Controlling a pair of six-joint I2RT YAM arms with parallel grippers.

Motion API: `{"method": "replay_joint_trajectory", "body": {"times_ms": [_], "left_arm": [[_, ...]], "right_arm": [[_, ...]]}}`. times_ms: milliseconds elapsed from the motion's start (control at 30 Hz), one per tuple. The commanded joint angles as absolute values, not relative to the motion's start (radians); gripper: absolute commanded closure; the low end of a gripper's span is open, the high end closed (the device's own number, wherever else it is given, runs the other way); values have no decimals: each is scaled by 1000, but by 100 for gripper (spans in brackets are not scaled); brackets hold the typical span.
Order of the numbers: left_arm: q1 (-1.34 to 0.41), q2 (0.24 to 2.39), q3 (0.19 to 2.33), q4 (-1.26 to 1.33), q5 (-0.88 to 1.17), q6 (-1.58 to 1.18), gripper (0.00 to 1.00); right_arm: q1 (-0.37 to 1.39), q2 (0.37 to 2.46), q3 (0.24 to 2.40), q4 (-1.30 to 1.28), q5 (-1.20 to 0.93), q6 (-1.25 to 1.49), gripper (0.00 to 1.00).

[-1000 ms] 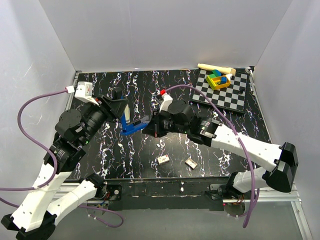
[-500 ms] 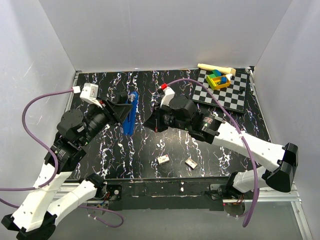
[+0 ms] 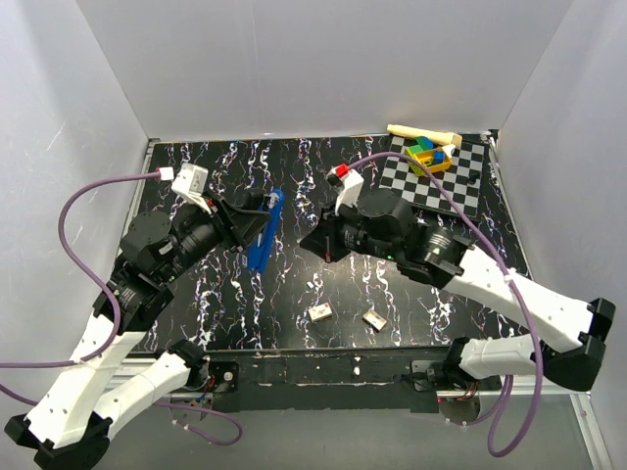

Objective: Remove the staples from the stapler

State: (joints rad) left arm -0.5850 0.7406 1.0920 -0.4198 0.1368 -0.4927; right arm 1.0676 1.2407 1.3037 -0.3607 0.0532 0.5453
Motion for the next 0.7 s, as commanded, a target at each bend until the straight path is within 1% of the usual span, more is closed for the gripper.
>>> {"method": "replay_joint_trajectory", "body": {"times_ms": [0,133,400,533,667], "left_arm": [[-586,742,1106,-318,288,-479,100],[-586,753,1124,-296,392,-488,100],[-586,773,1124,-207,687,-468,100],[-586,779,1109,-163,810,-465,100],[-586,790,1106,-134,891,-469,100]], "right_arm": [[1068,1157,1331,-426,8,431,99],[1062,1115,1351,-503,-96,351,99],[1060,1068,1414,-584,-291,227,99],[1060,1072,1457,-623,-371,180,99],[1060,1094,1506,-664,-443,143,99]]}}
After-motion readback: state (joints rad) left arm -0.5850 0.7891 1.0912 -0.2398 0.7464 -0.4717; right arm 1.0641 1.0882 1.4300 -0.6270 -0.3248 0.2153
